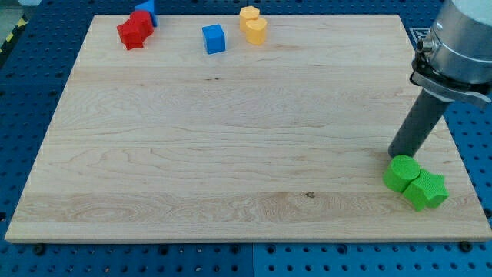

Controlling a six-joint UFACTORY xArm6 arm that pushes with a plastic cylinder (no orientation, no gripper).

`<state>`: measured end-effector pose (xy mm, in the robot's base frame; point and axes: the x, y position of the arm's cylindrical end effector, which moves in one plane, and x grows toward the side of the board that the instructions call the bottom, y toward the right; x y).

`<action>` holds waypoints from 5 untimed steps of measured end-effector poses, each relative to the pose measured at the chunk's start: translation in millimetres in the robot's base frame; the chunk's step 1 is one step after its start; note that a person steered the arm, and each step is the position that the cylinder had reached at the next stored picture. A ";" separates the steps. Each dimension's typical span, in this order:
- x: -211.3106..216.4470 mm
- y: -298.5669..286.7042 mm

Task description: Separate the blue triangle from red circle

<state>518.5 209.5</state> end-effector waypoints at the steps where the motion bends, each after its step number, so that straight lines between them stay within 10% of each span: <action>1: 6.8 0.0; 5: -87.6 -154.4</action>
<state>430.9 55.1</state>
